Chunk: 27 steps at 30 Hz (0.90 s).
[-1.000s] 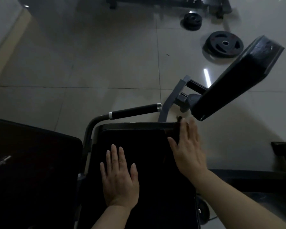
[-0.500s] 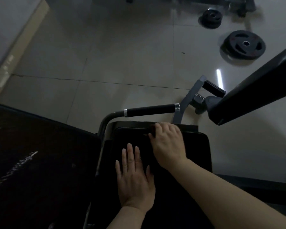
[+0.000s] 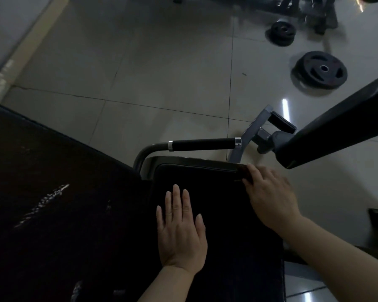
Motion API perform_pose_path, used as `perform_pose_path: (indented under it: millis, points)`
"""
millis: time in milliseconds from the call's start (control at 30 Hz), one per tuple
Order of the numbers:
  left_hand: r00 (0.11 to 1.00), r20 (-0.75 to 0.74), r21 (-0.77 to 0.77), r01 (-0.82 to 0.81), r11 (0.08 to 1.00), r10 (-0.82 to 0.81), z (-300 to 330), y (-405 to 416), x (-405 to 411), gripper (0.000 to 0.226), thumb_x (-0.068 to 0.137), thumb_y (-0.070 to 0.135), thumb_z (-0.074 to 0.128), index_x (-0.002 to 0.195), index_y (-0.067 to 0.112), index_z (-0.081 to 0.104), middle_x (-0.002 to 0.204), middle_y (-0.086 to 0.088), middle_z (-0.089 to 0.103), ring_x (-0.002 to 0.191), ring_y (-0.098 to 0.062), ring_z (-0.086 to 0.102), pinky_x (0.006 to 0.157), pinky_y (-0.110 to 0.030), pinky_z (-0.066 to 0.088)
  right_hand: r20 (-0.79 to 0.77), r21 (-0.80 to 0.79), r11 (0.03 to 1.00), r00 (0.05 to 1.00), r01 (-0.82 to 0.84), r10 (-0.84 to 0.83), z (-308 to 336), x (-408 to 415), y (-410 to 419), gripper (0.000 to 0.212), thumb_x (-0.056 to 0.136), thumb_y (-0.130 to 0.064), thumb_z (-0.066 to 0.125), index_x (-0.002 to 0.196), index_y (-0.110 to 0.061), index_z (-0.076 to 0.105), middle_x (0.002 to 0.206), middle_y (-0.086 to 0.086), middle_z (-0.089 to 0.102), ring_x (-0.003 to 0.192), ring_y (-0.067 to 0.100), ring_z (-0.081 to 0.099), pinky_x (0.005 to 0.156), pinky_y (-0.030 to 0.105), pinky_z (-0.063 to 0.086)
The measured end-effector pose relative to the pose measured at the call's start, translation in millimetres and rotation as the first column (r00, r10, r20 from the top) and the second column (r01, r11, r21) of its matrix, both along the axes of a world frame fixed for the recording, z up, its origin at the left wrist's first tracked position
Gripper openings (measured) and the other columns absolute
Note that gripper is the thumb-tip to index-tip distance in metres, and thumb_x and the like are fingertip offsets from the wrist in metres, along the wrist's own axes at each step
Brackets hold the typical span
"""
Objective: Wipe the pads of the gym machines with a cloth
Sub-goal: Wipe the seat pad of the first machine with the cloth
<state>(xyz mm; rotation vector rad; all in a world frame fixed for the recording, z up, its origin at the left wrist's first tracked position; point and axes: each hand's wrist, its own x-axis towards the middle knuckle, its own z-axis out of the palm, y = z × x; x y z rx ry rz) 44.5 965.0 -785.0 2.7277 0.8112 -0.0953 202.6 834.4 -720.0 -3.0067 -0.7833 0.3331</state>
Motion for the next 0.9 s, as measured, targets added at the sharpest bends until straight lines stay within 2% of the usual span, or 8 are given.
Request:
perform_pose_path:
  millis: [133,267,367,467,567,633,767,900]
  points:
    - [1.000,0.005,0.000,-0.004,1.000,0.004,-1,0,-1,0.061,0.099,0.043,0.006,0.147,0.012,0.027,0.157,-0.008,0.019,0.144,-0.023,0.018,0.113,-0.045,0.014,-0.056,0.036,0.996,0.995,-0.083,0.085,-8,-5,54,0.041,0.100,-0.042,0.027,0.129,-0.022,0.046,0.123,-0.001,0.056,0.114,0.019,0.051,0.101,0.034,0.034]
    - [0.999,0.042,0.015,-0.004,1.000,0.004,-2,1,-1,0.056,0.097,0.039,0.023,0.147,0.013,0.027,0.158,-0.006,0.018,0.145,-0.021,0.014,0.113,-0.043,0.012,-0.088,0.088,0.979,0.977,-0.185,0.192,-14,-6,90,0.042,0.100,-0.046,0.026,0.125,-0.022,0.050,0.119,-0.002,0.059,0.109,0.018,0.054,0.097,0.034,0.037]
    - [0.997,0.069,-0.016,-0.024,1.000,0.025,0,3,-3,0.057,0.095,0.036,0.026,0.146,0.010,0.025,0.158,-0.005,0.017,0.145,-0.018,0.010,0.115,-0.038,0.008,-0.114,0.088,0.971,0.966,-0.221,0.230,-8,-3,69,0.047,0.098,-0.050,0.030,0.135,-0.023,0.042,0.128,-0.004,0.055,0.117,0.016,0.051,0.100,0.032,0.035]
    - [0.995,0.074,-0.041,-0.056,0.998,0.059,1,7,-10,0.059,0.096,0.037,0.023,0.145,0.005,0.026,0.157,-0.008,0.015,0.145,-0.020,0.010,0.116,-0.034,0.005,-0.101,0.056,0.989,0.985,-0.137,0.142,2,-1,31,0.049,0.096,-0.050,0.028,0.134,-0.023,0.043,0.130,-0.003,0.053,0.118,0.017,0.050,0.102,0.032,0.034]
    - [0.997,0.048,-0.007,-0.055,0.998,0.055,1,7,-18,0.059,0.098,0.040,0.018,0.144,0.004,0.026,0.156,-0.010,0.020,0.143,-0.024,0.019,0.114,-0.038,0.011,-0.091,0.036,0.998,0.994,-0.058,0.061,2,-1,36,0.041,0.098,-0.045,0.027,0.121,-0.020,0.051,0.118,-0.001,0.058,0.110,0.019,0.053,0.099,0.034,0.037]
    - [0.997,0.049,-0.006,-0.057,0.998,0.057,0,6,-19,0.059,0.097,0.038,0.020,0.145,0.004,0.024,0.157,-0.010,0.018,0.144,-0.024,0.018,0.114,-0.039,0.012,-0.114,0.053,0.997,0.991,-0.062,0.068,-4,-2,61,0.037,0.100,-0.043,0.026,0.112,-0.021,0.053,0.108,-0.003,0.058,0.103,0.016,0.055,0.095,0.032,0.039]
    - [0.998,0.044,0.005,-0.048,0.999,0.048,0,6,-15,0.058,0.100,0.036,0.011,0.144,0.002,0.026,0.156,-0.012,0.020,0.144,-0.026,0.018,0.113,-0.040,0.013,-0.148,0.123,0.979,0.972,-0.164,0.181,-22,-3,115,0.037,0.101,-0.043,0.026,0.103,-0.021,0.056,0.100,-0.003,0.061,0.089,0.014,0.056,0.081,0.030,0.041]
    - [0.999,0.019,0.011,-0.032,0.999,0.032,2,7,-15,0.063,0.100,0.036,0.004,0.137,-0.002,0.037,0.153,-0.015,0.029,0.141,-0.025,0.020,0.111,-0.039,0.014,-0.148,0.159,0.925,0.918,-0.345,0.368,-30,-7,161,0.037,0.103,-0.037,0.027,0.105,-0.017,0.058,0.102,0.002,0.062,0.092,0.022,0.060,0.076,0.033,0.044]
